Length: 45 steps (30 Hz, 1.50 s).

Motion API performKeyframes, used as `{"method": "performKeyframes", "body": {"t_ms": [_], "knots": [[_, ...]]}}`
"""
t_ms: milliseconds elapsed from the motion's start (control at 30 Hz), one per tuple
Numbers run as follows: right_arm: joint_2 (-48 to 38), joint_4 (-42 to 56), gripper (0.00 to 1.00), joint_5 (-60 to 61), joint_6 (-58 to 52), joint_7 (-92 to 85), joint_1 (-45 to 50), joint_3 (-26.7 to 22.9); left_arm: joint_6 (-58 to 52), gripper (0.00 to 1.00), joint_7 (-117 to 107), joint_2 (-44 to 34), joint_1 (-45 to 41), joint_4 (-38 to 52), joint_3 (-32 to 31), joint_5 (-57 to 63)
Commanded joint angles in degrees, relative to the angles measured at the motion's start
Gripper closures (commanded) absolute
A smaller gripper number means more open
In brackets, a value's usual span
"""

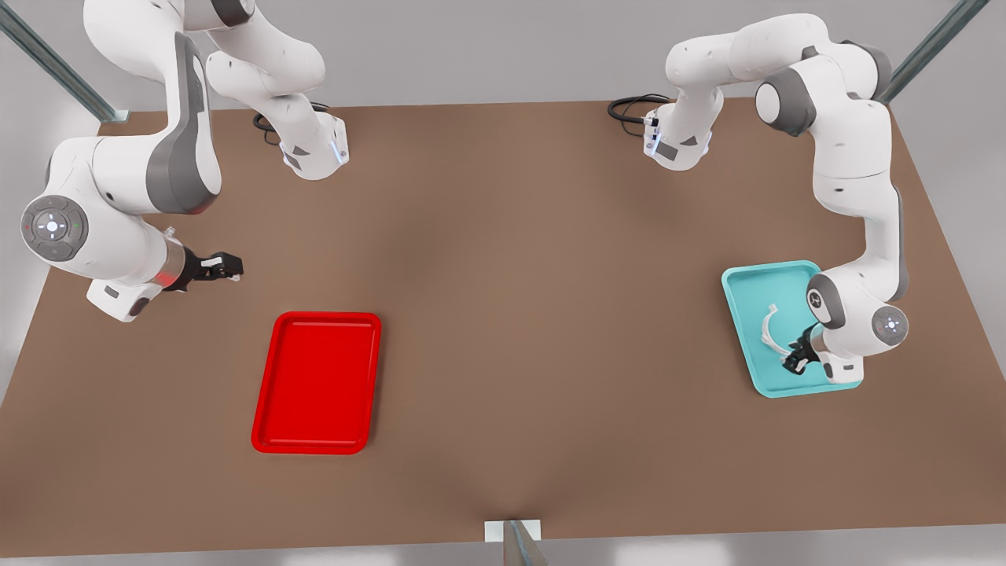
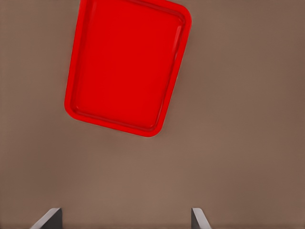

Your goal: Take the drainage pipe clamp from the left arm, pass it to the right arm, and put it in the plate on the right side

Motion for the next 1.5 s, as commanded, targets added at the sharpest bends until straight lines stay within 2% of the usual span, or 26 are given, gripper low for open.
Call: {"method": "performKeyframes", "body": {"t_ms": [0, 33, 100, 167, 300, 467, 533, 600, 700, 733, 833, 967, 1033, 1100, 1200, 1367, 1467], "knots": [[-0.1, 0.0, 0.0, 0.0, -0.1, 0.0, 0.0, 0.0, 0.7, 0.43, -8.6, -0.1, 0.1, 0.0, 0.0, -0.1], [-0.1, 0.0, 0.0, 0.0, -0.1, 0.0, 0.0, 0.0, 0.7, 0.44, -8.6, -0.1, 0.1, 0.0, 0.0, -0.1], [-0.1, 0.0, 0.0, 0.0, -0.1, 0.0, 0.0, 0.0, 0.6, 0.65, -8.9, -0.1, 0.1, 0.0, 0.1, -0.1], [-0.1, 0.0, 0.0, 0.0, -0.1, 0.0, 0.0, 0.0, 0.6, 0.79, -8.9, -0.1, 0.1, 0.0, 0.0, -0.1], [0.0, 0.0, 0.0, 0.0, 0.0, 0.0, 0.0, 0.0, -3.6, 0.79, -8.6, -1.9, -0.2, 0.1, 0.0, -0.1], [0.1, 0.2, 0.0, 0.0, 0.3, 0.0, 0.0, 0.0, -17.9, 0.79, -8.7, -11.5, -5.0, 0.7, 0.0, -0.6], [1.3, 0.7, 0.0, 0.0, 0.7, 0.0, 1.6, 0.1, -22.6, 0.79, -8.8, -11.7, -8.2, 3.3, -0.1, -3.7], [4.5, 2.0, 0.0, 3.0, 2.0, 0.0, 3.1, 0.2, -31.8, 0.79, -13.7, -10.3, -8.5, 12.4, -3.8, -3.9], [9.3, 4.3, 0.0, 7.8, 6.5, 0.3, 6.6, 0.2, -31.8, 0.79, -28.8, -8.2, -8.9, 17.3, -14.8, -3.4], [9.9, 4.3, 0.0, 9.1, 8.6, 0.5, 8.3, 0.2, -31.3, 0.79, -34.5, -7.5, -12.0, 18.0, -16.7, -1.4], [11.7, 3.7, 0.0, 9.9, 16.2, 18.7, 14.9, 0.2, -31.1, 0.79, -54.5, -1.7, -22.5, 26.4, -16.7, -0.5], [13.9, 3.5, 0.0, 11.2, 21.8, 34.1, 21.5, 0.2, -31.0, 0.79, -79.2, 5.2, -29.2, 37.1, -16.7, -0.4], [15.1, 3.4, 0.0, 11.1, 23.6, 39.5, 24.4, 0.2, -30.8, 0.79, -91.2, 5.9, -30.9, 39.0, -16.7, -0.9], [15.1, 2.0, 0.0, 11.1, 25.5, 44.1, 26.3, 0.2, -26.1, 0.79, -99.4, 6.7, -31.3, 39.7, -18.4, -2.0], [14.7, -2.7, 0.0, 11.1, 34.6, 49.7, 29.8, 0.2, -25.3, 0.79, -111.3, 7.9, -32.1, 41.7, -18.4, -1.9], [14.6, -9.6, 0.0, 11.1, 50.9, 50.8, 34.0, 0.2, -20.0, 0.79, -113.3, 8.9, -32.7, 41.8, -18.6, -3.1], [16.7, -9.7, 0.0, 10.5, 58.0, 50.6, 35.3, 0.2, -18.3, 0.79, -113.6, 10.0, -34.5, 42.3, -18.5, -3.1]]}}
